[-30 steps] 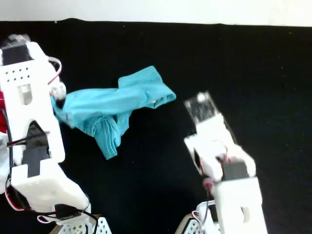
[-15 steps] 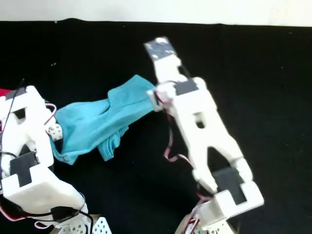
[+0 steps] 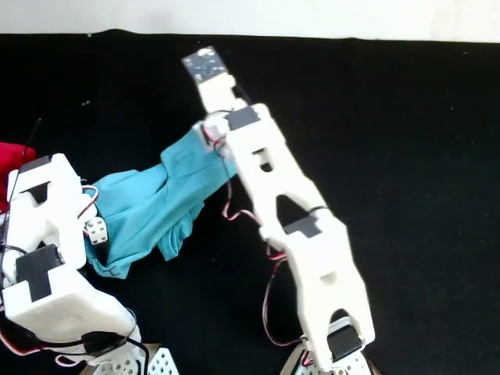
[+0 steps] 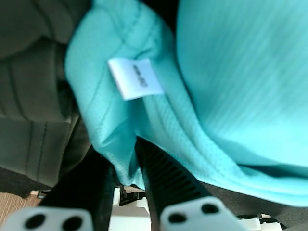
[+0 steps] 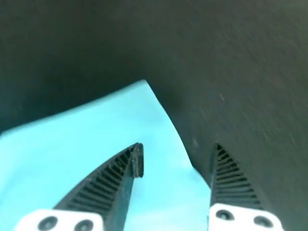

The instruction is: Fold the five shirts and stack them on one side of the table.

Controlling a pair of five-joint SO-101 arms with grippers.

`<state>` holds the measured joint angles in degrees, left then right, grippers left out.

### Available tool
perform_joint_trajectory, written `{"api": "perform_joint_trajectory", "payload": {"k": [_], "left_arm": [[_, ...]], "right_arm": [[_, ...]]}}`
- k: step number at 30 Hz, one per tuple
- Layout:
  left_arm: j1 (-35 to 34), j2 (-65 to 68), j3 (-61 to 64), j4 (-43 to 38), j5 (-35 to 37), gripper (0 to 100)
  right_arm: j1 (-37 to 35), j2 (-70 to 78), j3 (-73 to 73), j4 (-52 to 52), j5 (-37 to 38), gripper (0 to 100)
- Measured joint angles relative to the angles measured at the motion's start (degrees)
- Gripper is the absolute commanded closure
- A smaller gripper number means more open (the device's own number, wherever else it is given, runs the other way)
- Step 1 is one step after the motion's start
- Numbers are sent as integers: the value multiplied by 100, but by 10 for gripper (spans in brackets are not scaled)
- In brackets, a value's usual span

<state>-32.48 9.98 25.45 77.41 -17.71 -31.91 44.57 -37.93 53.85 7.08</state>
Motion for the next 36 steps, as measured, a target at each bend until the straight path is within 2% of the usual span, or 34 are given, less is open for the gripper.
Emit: {"api": "perform_joint_trajectory", "payload": {"k": [11,13,16,17,26,32,36], "left_arm": [[0,0,9,-79,0,992],[0,0,9,-79,0,992],[0,0,9,-79,0,992],[0,0,9,-79,0,992],[44,0,-316,-70,0,992],[615,0,-1582,888,-9,992],[1125,0,-2875,1758,-9,992]], "right_arm": [[-316,2488,-2620,-26,0,776],[-316,2822,-3007,-35,0,817],[-308,3156,-3508,97,9,998],[-299,3235,-3648,202,9,973],[-158,3499,-5020,1433,703,993],[299,3358,-5618,2312,862,993],[747,2523,-5618,3059,870,993]]}}
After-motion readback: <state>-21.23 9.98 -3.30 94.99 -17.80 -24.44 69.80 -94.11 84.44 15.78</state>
